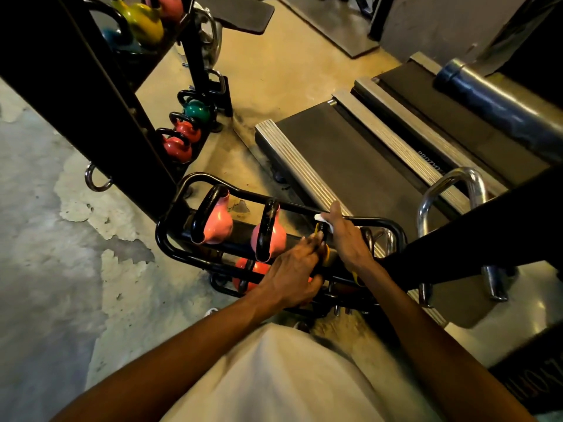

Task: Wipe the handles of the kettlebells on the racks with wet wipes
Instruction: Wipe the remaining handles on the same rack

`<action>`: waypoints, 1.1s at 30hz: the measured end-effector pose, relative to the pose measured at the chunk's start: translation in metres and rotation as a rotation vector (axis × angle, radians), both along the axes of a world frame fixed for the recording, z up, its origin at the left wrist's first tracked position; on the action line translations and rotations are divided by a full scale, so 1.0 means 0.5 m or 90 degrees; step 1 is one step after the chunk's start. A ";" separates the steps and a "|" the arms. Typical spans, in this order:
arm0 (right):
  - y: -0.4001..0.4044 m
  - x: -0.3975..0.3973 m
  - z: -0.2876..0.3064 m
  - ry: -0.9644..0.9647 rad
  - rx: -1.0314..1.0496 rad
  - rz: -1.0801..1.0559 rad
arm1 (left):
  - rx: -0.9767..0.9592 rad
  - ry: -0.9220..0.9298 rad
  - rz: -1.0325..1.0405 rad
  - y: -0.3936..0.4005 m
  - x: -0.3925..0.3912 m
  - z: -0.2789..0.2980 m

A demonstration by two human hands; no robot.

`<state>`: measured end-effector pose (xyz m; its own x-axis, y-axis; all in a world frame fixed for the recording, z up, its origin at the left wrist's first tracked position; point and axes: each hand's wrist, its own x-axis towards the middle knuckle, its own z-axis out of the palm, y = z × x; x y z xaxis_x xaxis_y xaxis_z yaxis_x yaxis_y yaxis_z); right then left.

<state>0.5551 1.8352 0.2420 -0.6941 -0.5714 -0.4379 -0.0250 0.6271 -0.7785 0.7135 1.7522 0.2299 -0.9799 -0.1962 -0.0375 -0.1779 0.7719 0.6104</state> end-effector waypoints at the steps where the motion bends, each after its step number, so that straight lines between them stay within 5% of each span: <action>1: -0.008 -0.003 0.006 -0.031 0.016 -0.012 | -0.002 0.007 0.001 -0.001 -0.002 0.000; 10: -0.035 -0.038 0.055 -0.425 -0.048 -0.251 | -0.014 0.025 -0.008 -0.013 -0.006 -0.009; 15: -0.029 -0.043 0.061 -0.434 0.057 -0.170 | 0.001 0.026 -0.004 -0.017 -0.006 -0.004; 20: -0.027 -0.049 0.059 -0.443 0.007 -0.224 | 0.001 0.021 0.007 -0.015 -0.008 -0.011; 25: -0.006 -0.051 0.046 -0.455 0.084 -0.120 | 0.009 0.028 0.002 -0.017 -0.008 -0.013; 29: -0.007 -0.047 0.042 -0.431 0.019 -0.202 | 0.001 0.032 0.017 -0.013 -0.009 -0.008; 33: 0.012 -0.050 0.024 -0.472 0.075 -0.123 | 0.001 0.046 0.007 -0.018 -0.007 -0.007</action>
